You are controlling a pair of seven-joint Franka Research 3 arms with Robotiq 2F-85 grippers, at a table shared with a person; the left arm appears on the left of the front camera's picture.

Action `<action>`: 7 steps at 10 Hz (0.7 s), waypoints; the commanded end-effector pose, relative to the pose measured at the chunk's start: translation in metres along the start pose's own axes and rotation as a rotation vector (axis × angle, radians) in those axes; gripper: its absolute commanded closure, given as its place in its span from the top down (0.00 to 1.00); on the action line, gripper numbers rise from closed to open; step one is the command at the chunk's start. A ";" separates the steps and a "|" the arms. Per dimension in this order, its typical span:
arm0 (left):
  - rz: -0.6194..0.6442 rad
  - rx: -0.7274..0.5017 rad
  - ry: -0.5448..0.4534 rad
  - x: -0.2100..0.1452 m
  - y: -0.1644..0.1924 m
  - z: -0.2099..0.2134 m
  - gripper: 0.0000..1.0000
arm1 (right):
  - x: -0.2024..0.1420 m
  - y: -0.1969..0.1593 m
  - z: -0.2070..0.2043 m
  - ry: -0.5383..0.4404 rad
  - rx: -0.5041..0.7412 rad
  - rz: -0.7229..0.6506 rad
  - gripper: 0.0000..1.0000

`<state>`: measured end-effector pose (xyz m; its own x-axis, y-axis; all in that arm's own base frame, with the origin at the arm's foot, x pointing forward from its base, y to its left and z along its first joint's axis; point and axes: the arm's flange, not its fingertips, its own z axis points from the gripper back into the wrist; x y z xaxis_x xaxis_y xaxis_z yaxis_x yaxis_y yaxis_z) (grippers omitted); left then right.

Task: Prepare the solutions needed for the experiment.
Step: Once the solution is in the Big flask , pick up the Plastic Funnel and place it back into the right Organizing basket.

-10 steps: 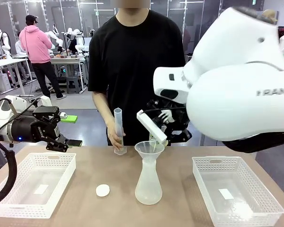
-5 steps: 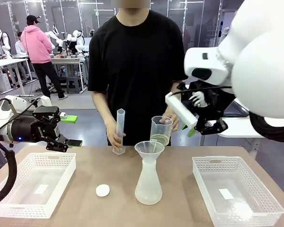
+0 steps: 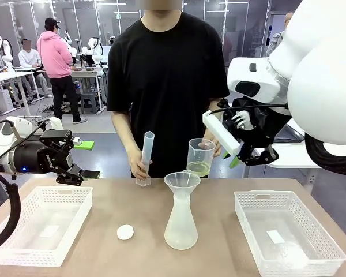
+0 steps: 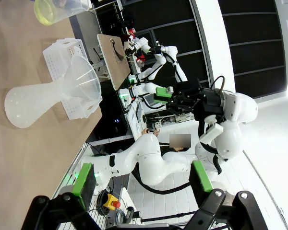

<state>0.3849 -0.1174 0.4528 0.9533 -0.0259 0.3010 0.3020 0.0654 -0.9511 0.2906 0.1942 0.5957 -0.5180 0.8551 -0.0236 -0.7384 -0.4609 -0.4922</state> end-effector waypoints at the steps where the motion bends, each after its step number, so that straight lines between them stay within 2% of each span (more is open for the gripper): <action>1: 0.000 -0.015 0.001 0.000 -0.002 -0.001 1.00 | -0.030 0.028 -0.010 0.008 0.029 -0.448 0.23; 2: 0.000 -0.015 0.001 0.000 -0.002 -0.001 1.00 | -0.040 0.050 -0.014 0.010 0.055 -0.713 0.23; 3: 0.000 -0.015 0.001 0.000 -0.002 -0.001 1.00 | -0.048 0.070 -0.017 -0.011 0.108 -0.907 0.23; 5: 0.000 -0.015 0.001 0.000 -0.002 -0.001 1.00 | -0.060 0.105 -0.020 -0.032 0.091 -1.177 0.23; 6: 0.000 -0.015 0.001 0.000 -0.002 -0.001 1.00 | -0.056 0.115 -0.023 -0.086 0.080 -1.124 0.23; 7: 0.000 -0.015 0.001 0.000 -0.002 -0.001 1.00 | -0.070 0.080 -0.021 0.018 0.185 -0.817 0.23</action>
<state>0.3848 -0.1174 0.4528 0.9532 -0.0261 0.3012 0.3023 0.0657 -0.9509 0.2721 0.0975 0.5484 0.3396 0.8774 0.3389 -0.9009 0.4069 -0.1507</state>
